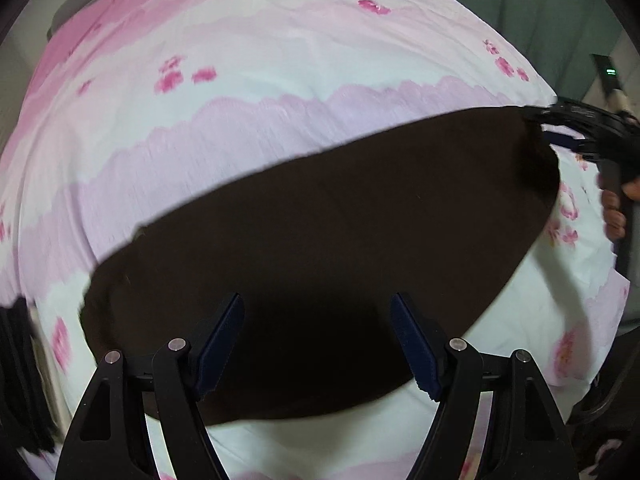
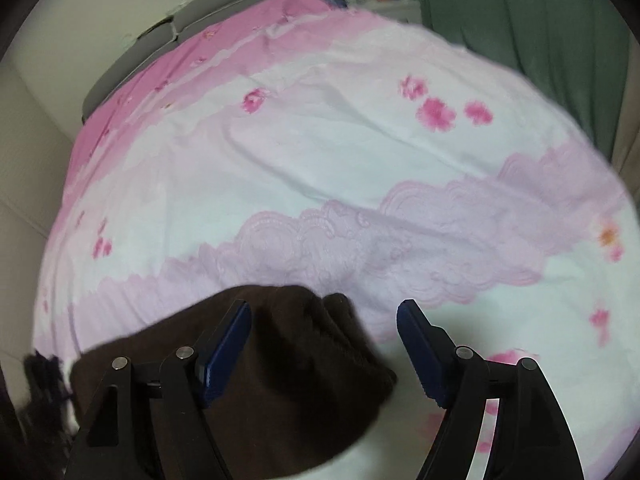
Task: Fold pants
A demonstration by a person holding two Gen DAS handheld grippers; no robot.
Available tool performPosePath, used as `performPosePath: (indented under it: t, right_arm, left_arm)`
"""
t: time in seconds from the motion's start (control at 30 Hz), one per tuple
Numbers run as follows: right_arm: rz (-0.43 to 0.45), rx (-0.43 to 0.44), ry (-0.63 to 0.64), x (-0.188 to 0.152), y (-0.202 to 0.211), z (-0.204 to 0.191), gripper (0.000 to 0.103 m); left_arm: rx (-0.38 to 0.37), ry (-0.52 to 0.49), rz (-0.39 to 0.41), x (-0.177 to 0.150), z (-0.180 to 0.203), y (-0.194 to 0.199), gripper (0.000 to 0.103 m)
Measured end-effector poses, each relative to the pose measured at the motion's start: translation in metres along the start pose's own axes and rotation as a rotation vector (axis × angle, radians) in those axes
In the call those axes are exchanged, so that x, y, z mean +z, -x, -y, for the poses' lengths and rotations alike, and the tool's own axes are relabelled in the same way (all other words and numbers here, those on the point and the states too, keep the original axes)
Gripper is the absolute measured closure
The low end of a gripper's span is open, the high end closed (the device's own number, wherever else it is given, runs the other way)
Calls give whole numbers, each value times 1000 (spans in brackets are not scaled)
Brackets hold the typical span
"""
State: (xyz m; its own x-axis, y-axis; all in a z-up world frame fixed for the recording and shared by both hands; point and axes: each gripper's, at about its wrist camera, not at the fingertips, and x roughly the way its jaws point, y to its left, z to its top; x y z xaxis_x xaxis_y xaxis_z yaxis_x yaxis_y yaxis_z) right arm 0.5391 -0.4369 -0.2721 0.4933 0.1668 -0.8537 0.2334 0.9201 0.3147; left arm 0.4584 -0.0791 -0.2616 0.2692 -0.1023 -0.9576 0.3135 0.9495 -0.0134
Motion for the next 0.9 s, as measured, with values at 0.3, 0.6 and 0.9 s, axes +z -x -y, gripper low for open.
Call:
performPosePath:
  t: [0.3, 0.6, 0.9]
  right_arm:
    - [-180, 45, -177, -24, -59, 37, 38]
    - [-216, 129, -330, -36, -87, 54, 38]
    - [-213, 112, -266, -41, -79, 41, 55]
  left_arm:
    - [58, -18, 12, 1, 24, -2, 28]
    - [56, -15, -12, -1, 39, -13, 28]
    - [56, 51, -36, -14, 26, -12, 28]
